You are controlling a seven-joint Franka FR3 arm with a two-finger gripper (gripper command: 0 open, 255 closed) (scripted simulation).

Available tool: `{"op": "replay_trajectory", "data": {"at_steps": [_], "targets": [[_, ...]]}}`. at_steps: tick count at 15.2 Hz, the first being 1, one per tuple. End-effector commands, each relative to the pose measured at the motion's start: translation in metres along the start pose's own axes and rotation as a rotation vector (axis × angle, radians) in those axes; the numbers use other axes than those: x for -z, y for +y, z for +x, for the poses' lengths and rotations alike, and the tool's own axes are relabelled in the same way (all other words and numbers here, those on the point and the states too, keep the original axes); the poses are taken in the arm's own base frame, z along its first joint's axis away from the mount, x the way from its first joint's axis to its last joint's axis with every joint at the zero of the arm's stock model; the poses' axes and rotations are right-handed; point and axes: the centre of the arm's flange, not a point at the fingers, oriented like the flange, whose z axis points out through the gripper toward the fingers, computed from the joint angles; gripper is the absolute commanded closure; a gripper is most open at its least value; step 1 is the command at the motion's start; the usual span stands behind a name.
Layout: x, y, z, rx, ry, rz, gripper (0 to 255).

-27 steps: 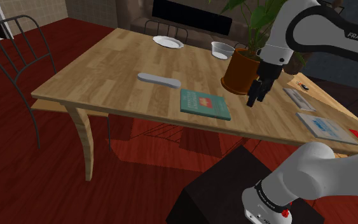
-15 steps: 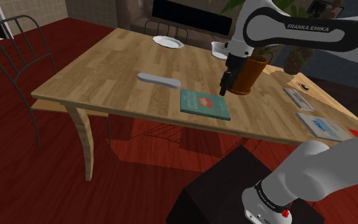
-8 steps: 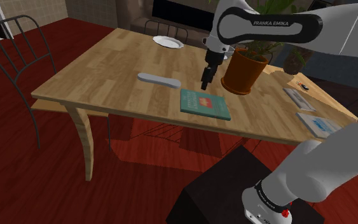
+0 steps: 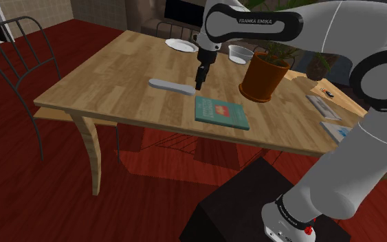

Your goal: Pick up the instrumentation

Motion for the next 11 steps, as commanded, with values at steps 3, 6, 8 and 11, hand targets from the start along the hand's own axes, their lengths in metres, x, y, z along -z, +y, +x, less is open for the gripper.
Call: {"op": "replay_trajectory", "data": {"at_steps": [3, 6, 8, 11], "targets": [[-0.002, -0.001, 0.047, 0.096, 0.018, -0.016, 0], [-0.003, -0.006, 0.084, 0.166, 0.031, -0.028, 0], [-0.004, -0.01, 0.109, 0.213, 0.039, -0.036, 0], [-0.014, -0.012, 0.114, 0.223, 0.041, -0.038, 0]]}}
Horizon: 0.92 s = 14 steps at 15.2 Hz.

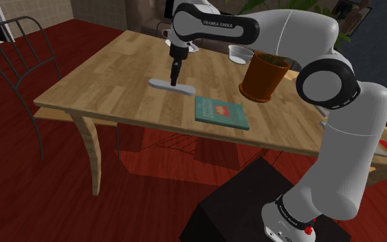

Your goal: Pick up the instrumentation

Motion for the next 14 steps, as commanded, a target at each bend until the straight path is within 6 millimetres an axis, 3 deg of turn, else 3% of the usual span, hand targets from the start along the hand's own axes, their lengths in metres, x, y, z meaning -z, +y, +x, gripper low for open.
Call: {"op": "replay_trajectory", "data": {"at_steps": [1, 5, 7, 8, 14], "targets": [[-0.009, 0.0, 0.003, 0.004, 0.001, -0.001, 0], [-0.033, 0.0, 0.003, 0.004, 0.001, -0.001, 0], [-0.033, 0.0, 0.003, 0.004, 0.001, -0.001, 0], [-0.033, -0.001, 0.003, 0.004, 0.001, -0.001, 255], [-0.033, -0.001, 0.003, 0.004, 0.001, -0.001, 255]]}}
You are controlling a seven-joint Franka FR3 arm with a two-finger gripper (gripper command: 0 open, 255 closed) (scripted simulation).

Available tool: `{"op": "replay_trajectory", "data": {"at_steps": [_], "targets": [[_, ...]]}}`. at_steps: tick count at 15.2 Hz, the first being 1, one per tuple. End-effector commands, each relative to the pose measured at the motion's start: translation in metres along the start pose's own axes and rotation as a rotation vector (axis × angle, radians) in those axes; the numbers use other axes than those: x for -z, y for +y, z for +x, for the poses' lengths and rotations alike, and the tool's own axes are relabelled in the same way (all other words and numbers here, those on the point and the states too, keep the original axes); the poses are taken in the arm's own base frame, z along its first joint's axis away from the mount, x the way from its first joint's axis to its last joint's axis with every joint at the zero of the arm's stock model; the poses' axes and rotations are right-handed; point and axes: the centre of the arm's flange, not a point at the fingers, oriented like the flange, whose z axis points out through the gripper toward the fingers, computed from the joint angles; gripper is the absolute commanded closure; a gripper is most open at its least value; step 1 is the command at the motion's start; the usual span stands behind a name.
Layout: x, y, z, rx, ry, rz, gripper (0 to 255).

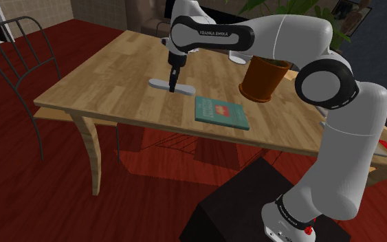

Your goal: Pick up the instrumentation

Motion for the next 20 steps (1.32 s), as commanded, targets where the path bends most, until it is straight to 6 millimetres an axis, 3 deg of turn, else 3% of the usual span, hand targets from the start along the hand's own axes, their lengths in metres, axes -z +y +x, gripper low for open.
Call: {"op": "replay_trajectory", "data": {"at_steps": [1, 3, 18, 20], "targets": [[-0.001, 0.0, 0.0, 0.0, -0.001, 0.001, 255], [-0.001, 0.0, 0.0, 0.0, -0.001, 0.001, 255], [0.078, 0.002, -0.001, 0.0, -0.001, 0.001, 255], [0.078, 0.002, -0.001, 0.0, -0.001, 0.001, 255]]}}
